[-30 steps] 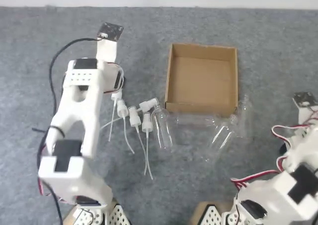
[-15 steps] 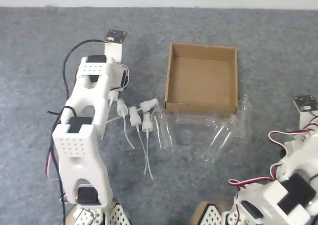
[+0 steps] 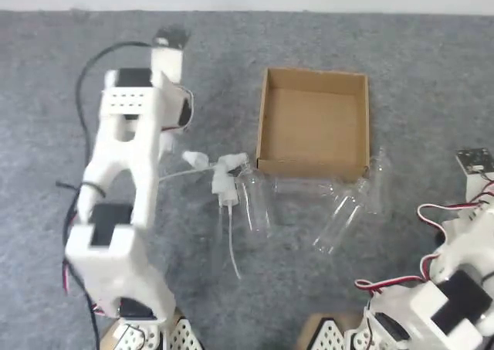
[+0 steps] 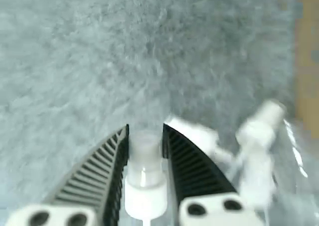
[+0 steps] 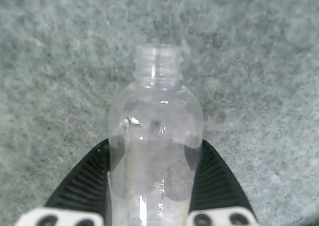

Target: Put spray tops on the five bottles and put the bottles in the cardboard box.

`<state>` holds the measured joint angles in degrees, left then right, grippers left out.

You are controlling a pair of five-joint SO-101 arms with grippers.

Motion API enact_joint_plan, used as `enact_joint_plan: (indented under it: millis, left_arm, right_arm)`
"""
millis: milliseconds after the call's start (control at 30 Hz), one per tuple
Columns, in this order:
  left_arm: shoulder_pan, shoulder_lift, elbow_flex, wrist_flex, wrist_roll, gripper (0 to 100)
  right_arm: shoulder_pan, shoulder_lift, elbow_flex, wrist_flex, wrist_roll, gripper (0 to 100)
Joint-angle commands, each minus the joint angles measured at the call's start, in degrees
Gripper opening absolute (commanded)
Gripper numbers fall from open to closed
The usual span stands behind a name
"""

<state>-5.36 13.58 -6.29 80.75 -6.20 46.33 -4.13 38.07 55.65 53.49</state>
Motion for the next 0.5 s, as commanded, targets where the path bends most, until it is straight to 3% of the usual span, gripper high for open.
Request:
enact_joint_plan:
  millis: [0, 267, 467]
  left_arm:
    - [0.3, -14.6, 4.7, 3.7, -2.5, 1]
    - [0.3, -33.6, 29.0, -3.8, -5.2, 1]
    - [0.4, -40.5, 41.5, -11.0, -1.1, 1]
  right_arm:
    - [0.2, -3.5, 0.7, -0.7, 1.0, 1.4]
    - [0.4, -4.0, 0.8, -0.4, 0.8, 8.1]
    - [0.1, -3.6, 0.8, -0.2, 0.5, 10.6]
